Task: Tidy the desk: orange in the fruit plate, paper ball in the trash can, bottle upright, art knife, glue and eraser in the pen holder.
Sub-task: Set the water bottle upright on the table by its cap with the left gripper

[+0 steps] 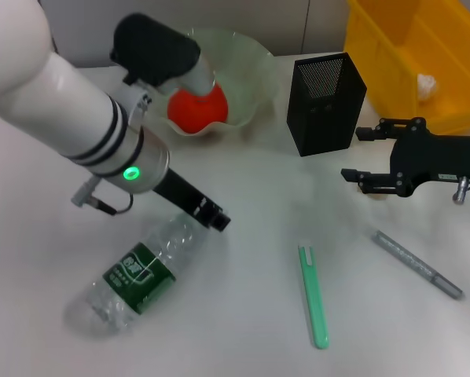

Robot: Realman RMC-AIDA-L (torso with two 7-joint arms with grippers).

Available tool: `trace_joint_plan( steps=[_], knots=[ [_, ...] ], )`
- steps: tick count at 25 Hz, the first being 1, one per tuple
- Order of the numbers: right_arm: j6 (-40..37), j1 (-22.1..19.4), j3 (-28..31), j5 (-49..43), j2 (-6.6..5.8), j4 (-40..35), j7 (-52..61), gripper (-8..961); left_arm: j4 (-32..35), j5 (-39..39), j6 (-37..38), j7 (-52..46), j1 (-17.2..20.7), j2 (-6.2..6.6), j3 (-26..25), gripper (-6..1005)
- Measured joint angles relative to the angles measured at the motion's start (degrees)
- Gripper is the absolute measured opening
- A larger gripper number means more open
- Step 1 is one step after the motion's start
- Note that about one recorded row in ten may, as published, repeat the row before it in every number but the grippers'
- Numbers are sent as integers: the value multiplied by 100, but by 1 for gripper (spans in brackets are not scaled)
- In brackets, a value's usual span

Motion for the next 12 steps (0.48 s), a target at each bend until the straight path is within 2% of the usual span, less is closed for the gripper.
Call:
trace_joint_plan(
  steps=[1, 4, 12],
  knots=[
    [11, -8, 2, 38, 0, -1, 77, 706, 370, 133, 198, 76, 61, 18, -207, 433],
    [58, -26, 2, 129, 0, -2, 272, 706, 681, 326, 342, 127, 111, 28, -369, 433],
    [127, -54, -4, 279, 10, 16, 798, 705, 1119, 594, 713, 422, 184, 42, -956, 433]
  ],
)
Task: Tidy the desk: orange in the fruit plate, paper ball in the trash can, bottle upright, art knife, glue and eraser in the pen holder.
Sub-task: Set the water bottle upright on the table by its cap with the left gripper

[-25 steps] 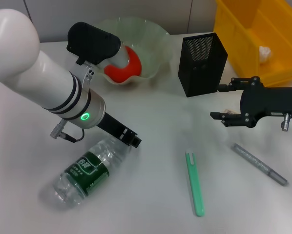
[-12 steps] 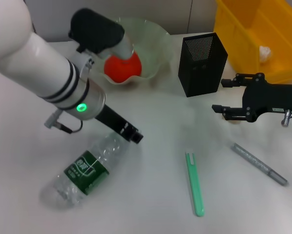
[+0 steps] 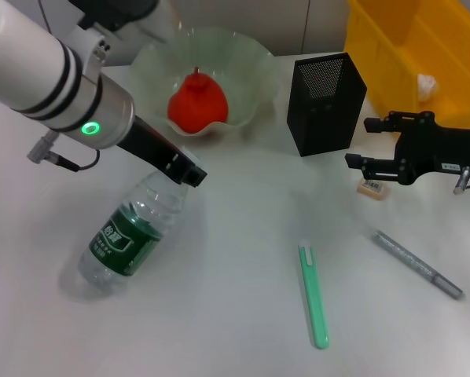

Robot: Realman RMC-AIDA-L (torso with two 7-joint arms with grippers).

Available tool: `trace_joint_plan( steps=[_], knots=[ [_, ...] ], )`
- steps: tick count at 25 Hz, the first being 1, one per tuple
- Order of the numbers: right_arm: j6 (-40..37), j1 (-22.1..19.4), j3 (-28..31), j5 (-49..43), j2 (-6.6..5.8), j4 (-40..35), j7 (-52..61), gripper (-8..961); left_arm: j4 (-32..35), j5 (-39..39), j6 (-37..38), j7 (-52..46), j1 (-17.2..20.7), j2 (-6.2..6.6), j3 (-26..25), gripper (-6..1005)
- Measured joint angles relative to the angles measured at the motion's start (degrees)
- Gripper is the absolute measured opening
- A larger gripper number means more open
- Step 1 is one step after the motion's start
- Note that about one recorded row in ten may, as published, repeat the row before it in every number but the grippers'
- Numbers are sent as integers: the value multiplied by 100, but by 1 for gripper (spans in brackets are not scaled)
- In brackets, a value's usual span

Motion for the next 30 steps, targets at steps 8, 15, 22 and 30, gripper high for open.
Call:
trace_joint_plan(
  steps=[8, 15, 22, 30],
  knots=[
    [181, -19, -2, 171, 17, 25, 367, 705, 971, -66, 352, -36, 405, -9, -200, 434],
    [157, -19, 1, 199, 30, 35, 589, 705, 1103, -619, 381, 265, 627, -6, -922, 434],
    [146, 6, 1, 181, 46, 62, 646, 705, 763, -1123, 336, 644, 831, -2, -1493, 435],
    [92, 13, 1, 171, 47, 107, 680, 705, 798, -1218, 61, 924, 1136, 2, -1594, 436]
  ],
)
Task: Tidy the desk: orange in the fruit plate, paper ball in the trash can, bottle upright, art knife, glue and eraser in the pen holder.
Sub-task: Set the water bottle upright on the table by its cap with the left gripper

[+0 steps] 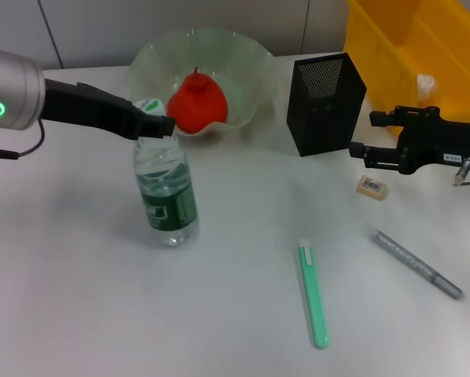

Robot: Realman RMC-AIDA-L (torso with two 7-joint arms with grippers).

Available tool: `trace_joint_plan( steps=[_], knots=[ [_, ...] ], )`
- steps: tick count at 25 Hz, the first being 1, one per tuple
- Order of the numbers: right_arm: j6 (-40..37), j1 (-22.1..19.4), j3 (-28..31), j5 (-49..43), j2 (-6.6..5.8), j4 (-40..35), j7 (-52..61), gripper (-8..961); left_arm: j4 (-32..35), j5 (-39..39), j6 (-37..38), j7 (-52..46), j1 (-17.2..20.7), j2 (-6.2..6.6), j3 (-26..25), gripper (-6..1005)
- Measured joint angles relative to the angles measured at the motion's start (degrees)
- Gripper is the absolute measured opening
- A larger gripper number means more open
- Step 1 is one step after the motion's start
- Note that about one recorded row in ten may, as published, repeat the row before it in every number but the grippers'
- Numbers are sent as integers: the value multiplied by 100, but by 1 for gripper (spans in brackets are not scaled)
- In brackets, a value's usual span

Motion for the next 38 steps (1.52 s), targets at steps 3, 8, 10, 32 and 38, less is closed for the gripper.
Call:
trace_joint_plan(
  steps=[3, 8, 10, 32, 38],
  knots=[
    [-3, 5, 0, -3, 30, 4, 11, 705, 2, 1, -12, 69, 10, 10, -84, 436],
    [-40, 5, 0, -7, 40, 49, 83, 705, 173, 4, -82, 237, 78, 16, -161, 436],
    [-60, 3, 0, -6, 40, 66, 92, 705, 214, 1, -145, 255, 123, 13, -162, 437],
    [-147, 31, 0, 20, 49, 150, 153, 705, 460, -524, -651, 947, 994, -6, -107, 439],
    [-146, 28, 0, 28, 50, 158, 181, 704, 405, -1004, -795, 1487, 1312, -16, -86, 440]
  ],
)
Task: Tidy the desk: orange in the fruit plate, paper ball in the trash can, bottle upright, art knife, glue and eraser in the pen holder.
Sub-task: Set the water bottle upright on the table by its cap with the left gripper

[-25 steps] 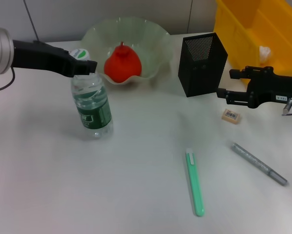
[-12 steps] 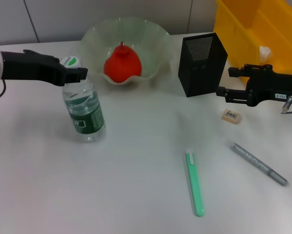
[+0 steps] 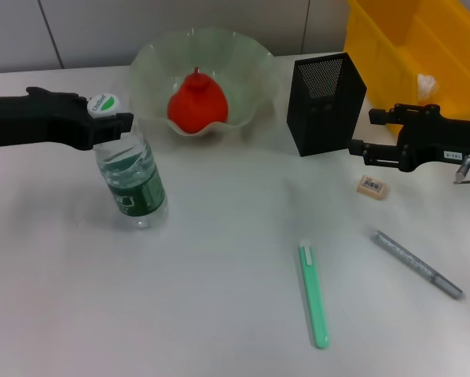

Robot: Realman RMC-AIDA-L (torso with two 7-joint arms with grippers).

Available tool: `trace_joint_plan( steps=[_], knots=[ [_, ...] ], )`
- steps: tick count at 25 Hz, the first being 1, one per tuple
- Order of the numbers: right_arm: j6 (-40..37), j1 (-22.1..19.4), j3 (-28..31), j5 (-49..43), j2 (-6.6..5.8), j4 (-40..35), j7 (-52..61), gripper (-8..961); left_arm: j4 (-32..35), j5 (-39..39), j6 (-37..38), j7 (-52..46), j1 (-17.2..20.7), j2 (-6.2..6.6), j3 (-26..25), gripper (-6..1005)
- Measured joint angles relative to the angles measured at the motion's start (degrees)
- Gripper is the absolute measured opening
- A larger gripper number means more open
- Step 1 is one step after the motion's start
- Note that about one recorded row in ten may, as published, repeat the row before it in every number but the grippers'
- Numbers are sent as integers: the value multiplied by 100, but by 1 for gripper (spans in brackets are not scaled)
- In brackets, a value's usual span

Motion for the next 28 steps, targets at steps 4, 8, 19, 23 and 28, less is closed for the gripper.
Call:
trace_joint_plan(
  steps=[4, 8, 19, 23, 28],
  knots=[
    [0, 11, 0, 2, 2, 6, 23, 704, -1, -97, -75, 182, 126, -8, 40, 440],
    [0, 16, 0, 5, 5, 34, 30, 704, 53, -384, -473, 592, 443, -8, 390, 441],
    [0, 13, 0, 17, 8, 97, 82, 704, 48, -503, -945, 1037, 733, -17, 663, 442],
    [0, 13, 0, 23, 8, 99, 90, 704, 10, -666, -1025, 1209, 841, -2, 629, 442],
    [0, 32, 0, 25, 7, 105, 100, 704, -20, -687, -1029, 1216, 846, 6, 654, 443]
  ],
)
